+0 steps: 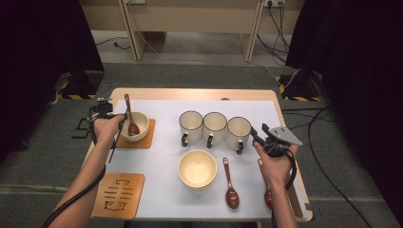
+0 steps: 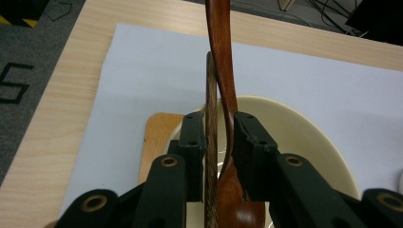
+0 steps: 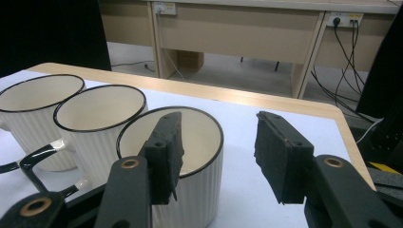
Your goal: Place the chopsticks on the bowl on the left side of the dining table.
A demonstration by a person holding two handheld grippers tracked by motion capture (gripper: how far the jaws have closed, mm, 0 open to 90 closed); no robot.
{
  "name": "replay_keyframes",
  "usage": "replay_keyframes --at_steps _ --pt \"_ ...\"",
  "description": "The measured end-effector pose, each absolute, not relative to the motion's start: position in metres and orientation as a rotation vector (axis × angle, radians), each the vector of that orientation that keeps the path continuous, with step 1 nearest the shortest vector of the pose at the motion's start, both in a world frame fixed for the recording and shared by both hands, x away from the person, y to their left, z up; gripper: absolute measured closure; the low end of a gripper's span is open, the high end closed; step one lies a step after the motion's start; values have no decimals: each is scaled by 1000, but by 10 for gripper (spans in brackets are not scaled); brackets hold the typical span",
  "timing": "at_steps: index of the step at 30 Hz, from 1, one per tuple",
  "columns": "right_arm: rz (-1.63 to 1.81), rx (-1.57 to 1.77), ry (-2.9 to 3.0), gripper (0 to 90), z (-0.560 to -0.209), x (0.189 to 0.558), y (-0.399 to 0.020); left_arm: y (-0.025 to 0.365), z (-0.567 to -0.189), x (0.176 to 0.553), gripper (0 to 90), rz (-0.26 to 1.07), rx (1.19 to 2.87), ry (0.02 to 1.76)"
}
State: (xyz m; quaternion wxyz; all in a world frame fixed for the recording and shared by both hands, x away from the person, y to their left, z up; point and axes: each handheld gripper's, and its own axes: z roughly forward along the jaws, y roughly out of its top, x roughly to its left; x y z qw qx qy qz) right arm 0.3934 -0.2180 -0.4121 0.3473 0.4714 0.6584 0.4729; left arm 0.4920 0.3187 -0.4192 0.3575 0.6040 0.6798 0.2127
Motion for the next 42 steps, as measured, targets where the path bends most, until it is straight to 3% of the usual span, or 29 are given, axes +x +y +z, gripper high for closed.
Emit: replay_keyframes --at_steps 3,6,9,34,42 --pt "1228 1230 1705 522 -412 393 -219 321 -415 487 758 553 1564 1736" --pt "1225 1231 1700 521 -412 393 -221 323 -411 479 866 556 1602 1702" --pt "1227 1233 1703 521 -412 393 -220 327 -411 475 889 567 1627 1696" --pt "1223 1237 1709 520 -414 393 -218 319 -425 473 875 527 1687 1704" --pt "1213 1248 1705 520 -413 393 -221 324 -420 467 791 598 1666 1652"
